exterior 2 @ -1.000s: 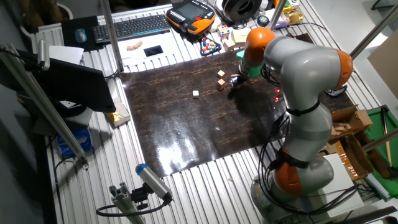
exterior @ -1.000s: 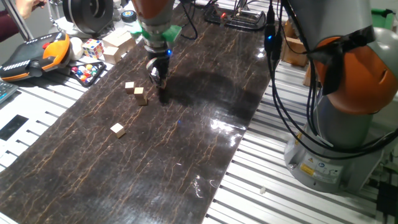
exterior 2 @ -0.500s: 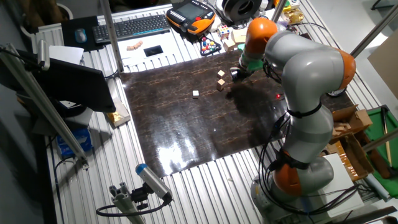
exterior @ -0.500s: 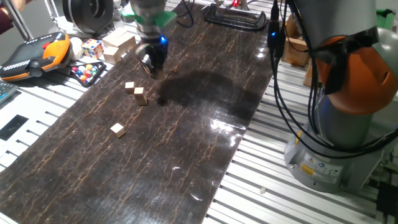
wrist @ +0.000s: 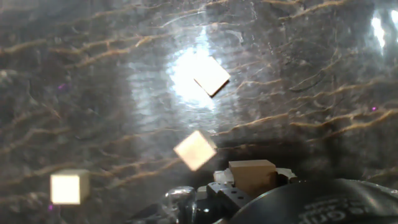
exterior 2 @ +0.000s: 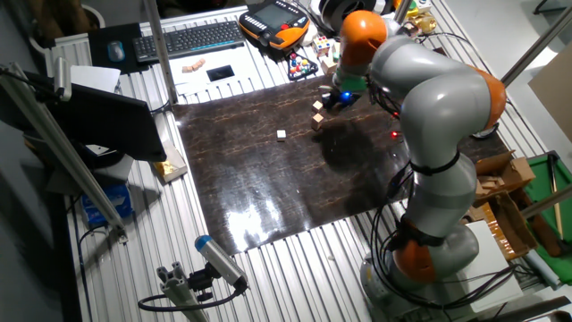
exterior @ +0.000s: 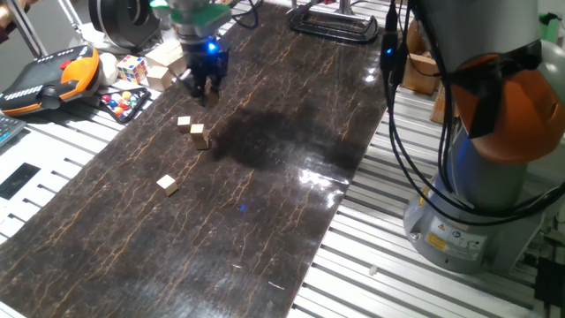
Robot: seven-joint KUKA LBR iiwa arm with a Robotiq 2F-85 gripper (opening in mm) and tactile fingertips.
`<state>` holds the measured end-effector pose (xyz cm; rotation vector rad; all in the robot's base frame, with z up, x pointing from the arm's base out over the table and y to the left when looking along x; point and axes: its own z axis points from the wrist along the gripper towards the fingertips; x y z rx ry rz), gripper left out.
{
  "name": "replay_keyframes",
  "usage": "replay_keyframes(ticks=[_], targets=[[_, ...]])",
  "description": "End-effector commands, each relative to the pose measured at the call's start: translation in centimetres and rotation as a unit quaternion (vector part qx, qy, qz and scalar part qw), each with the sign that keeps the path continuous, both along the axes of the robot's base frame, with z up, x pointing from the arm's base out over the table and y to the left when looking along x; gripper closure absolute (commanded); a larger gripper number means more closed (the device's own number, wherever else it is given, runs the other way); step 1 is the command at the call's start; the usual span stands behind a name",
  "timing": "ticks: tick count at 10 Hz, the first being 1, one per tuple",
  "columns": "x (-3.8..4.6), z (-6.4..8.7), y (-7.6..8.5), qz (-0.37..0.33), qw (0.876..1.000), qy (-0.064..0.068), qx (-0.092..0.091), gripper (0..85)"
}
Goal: Stack the blocks in a vertical line of five
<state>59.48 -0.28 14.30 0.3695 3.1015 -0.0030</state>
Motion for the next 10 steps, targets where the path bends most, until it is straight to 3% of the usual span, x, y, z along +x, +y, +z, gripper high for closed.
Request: replay_keyframes(ticks=[1,4,6,10], targets=[[0.03,-0.2,0.5,-0.064,0.998,-0.002,-0.005,84.0],[0.43,-1.1,1.9,-0.126,0.992,-0.004,-0.007,84.0],[0.92,-1.6,2.4,-0.165,0.986,-0.003,0.009,84.0],[1.50,-2.5,2.9,-0.190,0.982,-0.014,0.008,84.0]])
